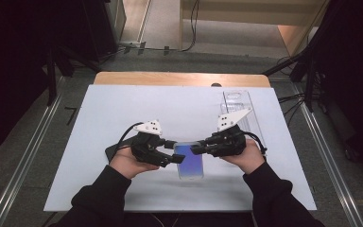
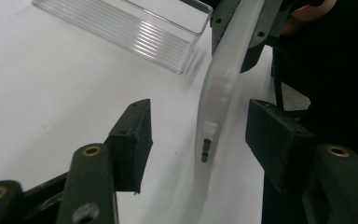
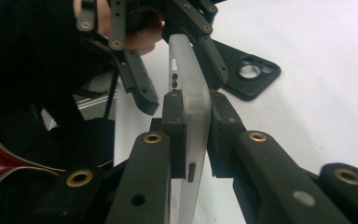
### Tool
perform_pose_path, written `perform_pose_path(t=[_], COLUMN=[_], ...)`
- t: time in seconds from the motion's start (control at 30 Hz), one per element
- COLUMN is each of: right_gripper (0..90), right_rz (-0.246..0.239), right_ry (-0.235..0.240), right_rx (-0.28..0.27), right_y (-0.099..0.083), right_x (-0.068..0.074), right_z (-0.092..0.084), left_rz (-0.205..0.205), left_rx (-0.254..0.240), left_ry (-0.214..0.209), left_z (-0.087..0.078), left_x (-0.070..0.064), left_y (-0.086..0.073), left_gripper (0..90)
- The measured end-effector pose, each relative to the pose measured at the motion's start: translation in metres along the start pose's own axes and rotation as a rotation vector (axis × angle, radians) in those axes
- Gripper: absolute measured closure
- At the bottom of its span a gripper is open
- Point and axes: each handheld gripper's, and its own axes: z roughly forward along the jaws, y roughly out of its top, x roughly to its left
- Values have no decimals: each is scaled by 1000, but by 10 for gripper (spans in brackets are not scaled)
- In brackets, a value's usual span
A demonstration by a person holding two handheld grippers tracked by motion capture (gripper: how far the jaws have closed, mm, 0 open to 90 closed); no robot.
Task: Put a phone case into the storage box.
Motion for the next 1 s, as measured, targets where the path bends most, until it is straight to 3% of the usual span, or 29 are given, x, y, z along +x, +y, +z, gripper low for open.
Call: perform_pose_path(t=[0.17, 0.23, 0.3, 0.63, 0.77, 0.9, 1.0], right_gripper=[771, 771, 770, 753, 609, 481, 416], right_rz=[-10, -13, -9, 24, 24, 45, 67], right_ry=[33, 47, 58, 80, 69, 37, 14], right_rx=[3, 0, -4, -16, -35, -62, -87], right_y=[0, 1, 1, -1, -1, -3, -4], right_x=[1, 1, 1, -3, -2, -2, -2], right_z=[3, 3, 3, 2, 0, -5, -6], left_rz=[-3, 8, 10, -5, -21, -38, -72], left_rx=[-3, -14, -27, 1, -10, -28, -32], left_ry=[-49, -90, -122, -144, -147, -124, -96], left_z=[-1, -2, -3, -5, -9, -15, -18], left_x=[1, 2, 3, 1, 1, 1, 4], left_y=[0, 0, 1, 5, 7, 8, 8], left_gripper=[608, 733, 800, 817, 817, 817, 817])
